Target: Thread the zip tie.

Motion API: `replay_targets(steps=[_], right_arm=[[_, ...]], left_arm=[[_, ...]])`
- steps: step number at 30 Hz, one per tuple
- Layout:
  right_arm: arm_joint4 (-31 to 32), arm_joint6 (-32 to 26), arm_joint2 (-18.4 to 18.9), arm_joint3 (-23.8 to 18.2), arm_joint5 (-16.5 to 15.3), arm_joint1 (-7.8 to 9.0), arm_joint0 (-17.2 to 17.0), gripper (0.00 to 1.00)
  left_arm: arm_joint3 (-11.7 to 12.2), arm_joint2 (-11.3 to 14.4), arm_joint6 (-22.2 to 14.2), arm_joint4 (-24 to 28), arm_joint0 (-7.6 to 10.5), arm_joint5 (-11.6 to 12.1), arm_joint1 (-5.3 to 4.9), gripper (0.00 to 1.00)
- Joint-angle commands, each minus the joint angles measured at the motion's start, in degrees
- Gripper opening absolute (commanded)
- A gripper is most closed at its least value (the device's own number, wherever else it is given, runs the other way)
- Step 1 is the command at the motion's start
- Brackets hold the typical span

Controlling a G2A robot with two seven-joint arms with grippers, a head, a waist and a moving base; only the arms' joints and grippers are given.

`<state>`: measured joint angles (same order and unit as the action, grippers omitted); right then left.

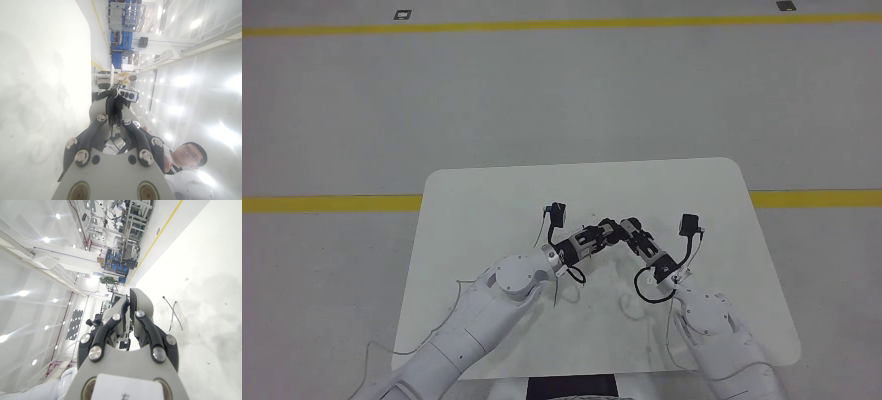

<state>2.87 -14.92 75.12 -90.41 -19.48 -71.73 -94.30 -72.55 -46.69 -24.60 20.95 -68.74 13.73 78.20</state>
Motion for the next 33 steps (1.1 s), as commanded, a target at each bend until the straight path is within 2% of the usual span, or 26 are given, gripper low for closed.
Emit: replay_targets(steps=[1, 6, 7, 8, 12, 16, 20, 26, 28, 33], right_arm=[[-0.04, 0.09, -0.08, -0.02, 0.00, 0.07, -0.01, 0.00], [-0.39, 0.04, -0.26, -0.01, 0.00, 0.24, -0.01, 0.00], [-0.52, -0.16, -0.29, 0.01, 0.00, 0.28, 0.03, 0.17], [-0.70, -0.17, -0.28, 0.11, 0.00, 0.31, 0.01, 1.00], [-2.45, 0.17, 0.44, 0.56, 0.00, 0.41, 0.04, 1.00], [-4.10, -1.27, 2.27, 1.76, 0.00, 0.67, 0.25, 1.00], [-8.44, -7.59, 4.25, 3.58, 0.00, 1.03, 0.95, 1.00], [-10.33, -15.79, 6.54, 6.85, 0.00, 1.57, 2.59, 1.00], [-10.33, -15.79, 6.54, 6.85, 0.00, 1.57, 2.59, 1.00], [-10.33, -15.79, 6.54, 6.85, 0.00, 1.57, 2.59, 1.00]], left_arm=[[0.06, 0.03, -0.08, 0.07, 0.03, 0.01, 0.00, 0.00], [0.37, 0.04, -0.18, 0.22, 0.10, 0.18, 0.00, 0.00], [0.45, 0.04, -0.19, 0.23, 0.13, 0.21, 0.00, 0.00], [0.52, 0.01, -0.19, 0.21, 0.17, 0.25, -0.01, 0.00], [0.33, -0.40, 0.35, -0.85, 0.18, 0.93, -0.18, 0.00], [-1.15, -1.63, 0.66, -2.39, -0.53, 1.57, -0.73, 0.00], [-2.84, -3.18, 0.75, -4.74, -1.72, 1.77, -1.51, 0.00], [-5.51, -5.77, 0.73, -7.27, -3.77, 1.02, -2.69, 0.00], [-6.26, -5.64, -0.13, -8.16, -3.83, 0.67, -2.84, 0.00], [-6.26, -5.64, -0.13, -8.16, -3.83, 0.67, -2.84, 0.00]])
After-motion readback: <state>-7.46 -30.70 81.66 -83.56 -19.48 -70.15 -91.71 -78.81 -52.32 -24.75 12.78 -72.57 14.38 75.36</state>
